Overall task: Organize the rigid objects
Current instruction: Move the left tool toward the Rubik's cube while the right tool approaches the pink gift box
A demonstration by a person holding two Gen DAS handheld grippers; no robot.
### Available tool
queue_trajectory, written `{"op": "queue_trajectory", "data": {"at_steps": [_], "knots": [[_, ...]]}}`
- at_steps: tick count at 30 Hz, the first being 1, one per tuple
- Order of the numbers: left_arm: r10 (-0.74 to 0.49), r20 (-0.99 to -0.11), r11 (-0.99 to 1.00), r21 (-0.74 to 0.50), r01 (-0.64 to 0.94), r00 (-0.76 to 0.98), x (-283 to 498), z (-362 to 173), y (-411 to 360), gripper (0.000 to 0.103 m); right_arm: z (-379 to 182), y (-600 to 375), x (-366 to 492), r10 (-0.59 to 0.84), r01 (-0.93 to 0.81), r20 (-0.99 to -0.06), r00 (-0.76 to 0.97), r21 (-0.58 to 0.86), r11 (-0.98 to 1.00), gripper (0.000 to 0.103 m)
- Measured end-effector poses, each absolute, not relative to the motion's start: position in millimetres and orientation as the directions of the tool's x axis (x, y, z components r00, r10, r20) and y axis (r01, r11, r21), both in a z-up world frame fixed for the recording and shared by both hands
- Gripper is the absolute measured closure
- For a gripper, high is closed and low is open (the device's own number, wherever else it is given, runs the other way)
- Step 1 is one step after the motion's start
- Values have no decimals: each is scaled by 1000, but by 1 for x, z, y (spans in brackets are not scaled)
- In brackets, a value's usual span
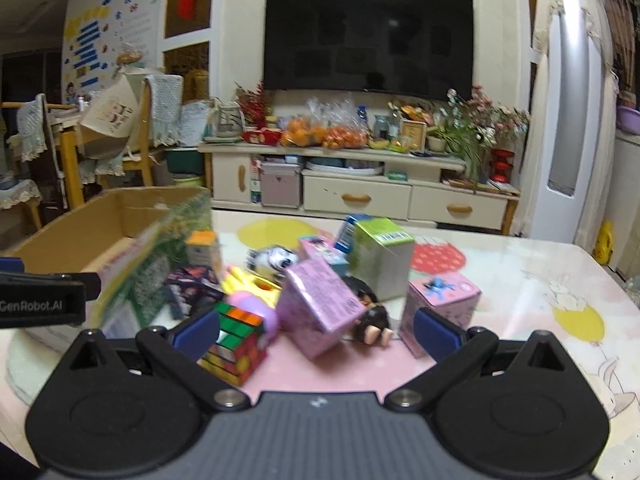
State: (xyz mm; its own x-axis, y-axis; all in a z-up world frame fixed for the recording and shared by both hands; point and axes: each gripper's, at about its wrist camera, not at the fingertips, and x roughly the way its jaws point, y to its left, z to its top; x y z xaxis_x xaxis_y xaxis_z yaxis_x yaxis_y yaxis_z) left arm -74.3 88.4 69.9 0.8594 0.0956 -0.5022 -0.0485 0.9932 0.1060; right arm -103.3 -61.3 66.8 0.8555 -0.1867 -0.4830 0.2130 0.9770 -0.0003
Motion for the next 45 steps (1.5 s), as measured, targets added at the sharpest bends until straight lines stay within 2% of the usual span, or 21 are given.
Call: {"op": "queue_trajectory", "data": {"at_steps": [13, 27, 39, 45], "knots": [[180, -436, 983, 104, -149, 882, -101, 70, 74, 0, 90, -23, -110, -99, 120, -422, 901, 24, 993, 1], [179, -403, 984, 90, -155, 897, -123, 59, 29, 0, 87, -18, -120, -65, 80, -352, 934, 27, 996, 1], [-22, -458, 999, 21, 36, 889, -126, 50, -6, 0, 47, -81, -117, -172, 204, -400, 900, 38, 978, 1], [-126, -493, 984, 50, 173, 861, -110, 45, -29, 0, 27, -118, -109, -220, 264, -448, 867, 38, 964, 1]]}}
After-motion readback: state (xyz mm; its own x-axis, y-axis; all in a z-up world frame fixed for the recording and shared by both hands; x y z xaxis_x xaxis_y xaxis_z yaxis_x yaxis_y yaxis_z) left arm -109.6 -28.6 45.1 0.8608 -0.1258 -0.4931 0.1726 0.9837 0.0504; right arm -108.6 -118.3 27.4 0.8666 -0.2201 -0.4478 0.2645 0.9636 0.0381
